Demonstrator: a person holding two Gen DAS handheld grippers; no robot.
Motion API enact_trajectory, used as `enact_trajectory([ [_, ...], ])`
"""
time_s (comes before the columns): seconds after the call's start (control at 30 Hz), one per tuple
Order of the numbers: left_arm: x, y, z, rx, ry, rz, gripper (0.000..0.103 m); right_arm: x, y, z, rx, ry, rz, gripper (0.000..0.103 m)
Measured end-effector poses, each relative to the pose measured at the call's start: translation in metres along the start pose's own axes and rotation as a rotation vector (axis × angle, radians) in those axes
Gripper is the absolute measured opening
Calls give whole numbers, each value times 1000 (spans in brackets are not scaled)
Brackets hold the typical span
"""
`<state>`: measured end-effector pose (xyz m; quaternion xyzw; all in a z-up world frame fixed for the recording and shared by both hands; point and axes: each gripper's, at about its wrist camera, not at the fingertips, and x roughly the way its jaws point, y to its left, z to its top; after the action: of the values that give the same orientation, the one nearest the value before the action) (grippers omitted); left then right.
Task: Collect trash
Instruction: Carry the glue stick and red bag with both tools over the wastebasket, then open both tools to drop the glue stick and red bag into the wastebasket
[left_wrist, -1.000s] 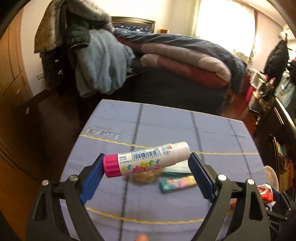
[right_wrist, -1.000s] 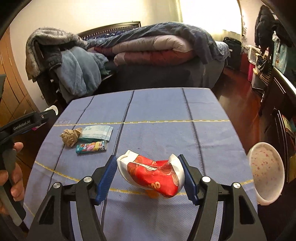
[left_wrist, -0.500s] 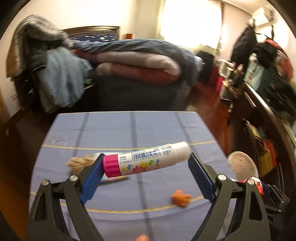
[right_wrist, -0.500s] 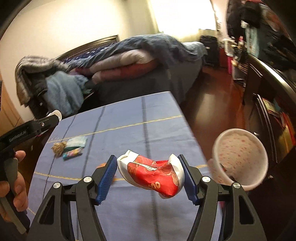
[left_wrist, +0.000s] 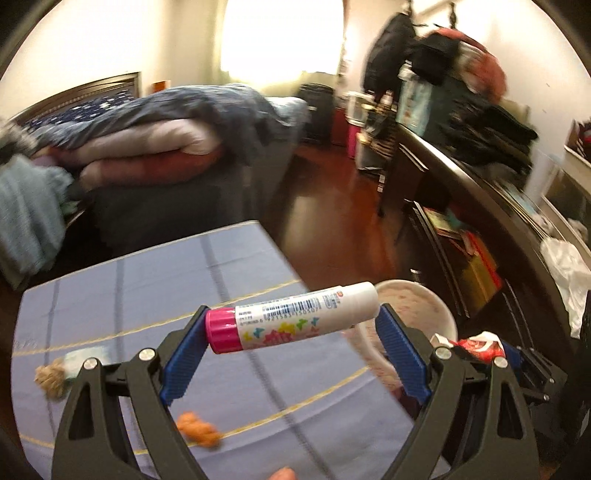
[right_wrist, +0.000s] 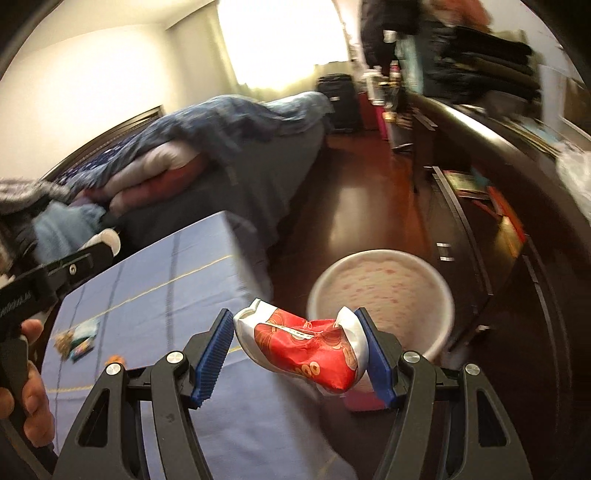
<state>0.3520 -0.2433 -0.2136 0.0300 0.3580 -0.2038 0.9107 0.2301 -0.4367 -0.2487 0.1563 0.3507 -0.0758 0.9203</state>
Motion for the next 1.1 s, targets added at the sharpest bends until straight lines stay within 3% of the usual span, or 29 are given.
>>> enact_trajectory([
  [0.27, 58, -71, 14, 94, 45, -128, 89, 11, -64, 12, 99, -25, -119, 67],
  [0.43, 92, -100, 21, 121, 81, -168, 89, 27, -92, 18, 147, -33, -168, 67],
  [0.7, 133, -122, 25, 133, 125, -214, 89, 60, -119, 14, 189, -1, -228, 67],
  [1.1, 188, -150, 22, 152, 205, -255, 89, 105, -126, 0, 197, 38, -279, 67],
])
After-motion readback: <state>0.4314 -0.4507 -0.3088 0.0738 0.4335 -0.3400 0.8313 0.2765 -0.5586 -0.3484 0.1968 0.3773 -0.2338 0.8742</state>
